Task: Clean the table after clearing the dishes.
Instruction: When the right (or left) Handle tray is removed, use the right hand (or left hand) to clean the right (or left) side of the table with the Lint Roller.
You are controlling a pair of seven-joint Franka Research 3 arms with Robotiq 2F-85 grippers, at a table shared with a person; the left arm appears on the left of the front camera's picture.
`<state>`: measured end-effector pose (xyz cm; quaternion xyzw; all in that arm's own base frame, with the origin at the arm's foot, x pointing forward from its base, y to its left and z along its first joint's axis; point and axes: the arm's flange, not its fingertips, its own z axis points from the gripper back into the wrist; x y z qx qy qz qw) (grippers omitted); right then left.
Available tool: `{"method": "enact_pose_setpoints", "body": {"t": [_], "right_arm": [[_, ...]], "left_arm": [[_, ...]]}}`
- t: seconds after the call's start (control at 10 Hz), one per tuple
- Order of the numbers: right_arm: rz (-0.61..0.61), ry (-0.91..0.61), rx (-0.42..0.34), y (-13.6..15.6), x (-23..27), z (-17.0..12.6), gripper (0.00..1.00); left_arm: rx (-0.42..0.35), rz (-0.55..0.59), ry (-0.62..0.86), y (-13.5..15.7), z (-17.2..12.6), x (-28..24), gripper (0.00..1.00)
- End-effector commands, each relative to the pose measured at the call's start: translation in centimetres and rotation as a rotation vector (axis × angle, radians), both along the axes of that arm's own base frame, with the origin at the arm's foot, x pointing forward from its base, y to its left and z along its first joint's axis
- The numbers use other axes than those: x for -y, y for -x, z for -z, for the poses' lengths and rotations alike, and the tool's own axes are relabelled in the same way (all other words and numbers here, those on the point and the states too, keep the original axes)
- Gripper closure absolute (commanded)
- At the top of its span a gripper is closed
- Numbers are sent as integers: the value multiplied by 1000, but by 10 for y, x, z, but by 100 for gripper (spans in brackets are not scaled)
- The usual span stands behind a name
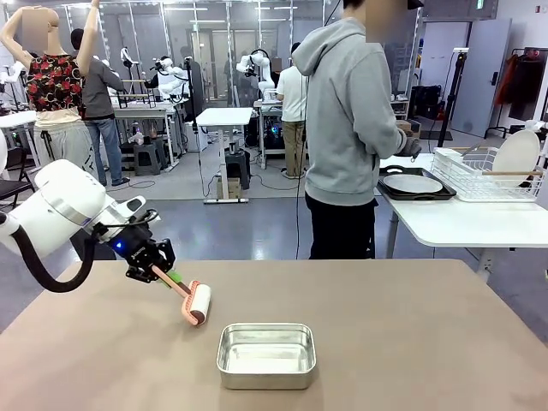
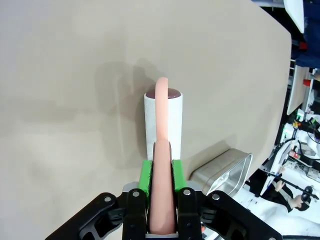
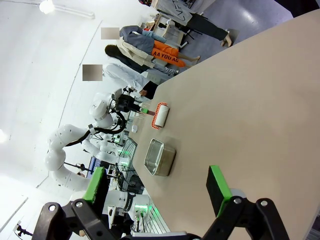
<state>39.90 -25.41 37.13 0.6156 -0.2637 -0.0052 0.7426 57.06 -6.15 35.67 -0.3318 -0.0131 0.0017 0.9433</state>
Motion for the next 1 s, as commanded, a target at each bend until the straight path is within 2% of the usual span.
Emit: {"method": "enact_pose_setpoints", "body": {"t": [0.0,0.3,0.5,0.9], "right_arm": [[-5,4,2,1,-1,-4,0],[-5,4,2,1,-1,-4,0],[-5,4,2,1,-1,-4,0],[-5,4,2,1,-1,-4,0]], "left_arm": [[-6,21,28,1,19,-23,80],[33,19,74,8,35,-71,80],[65,41,35,12,39,-110,80],[43,-21,-52,21,39,-176,80]]}}
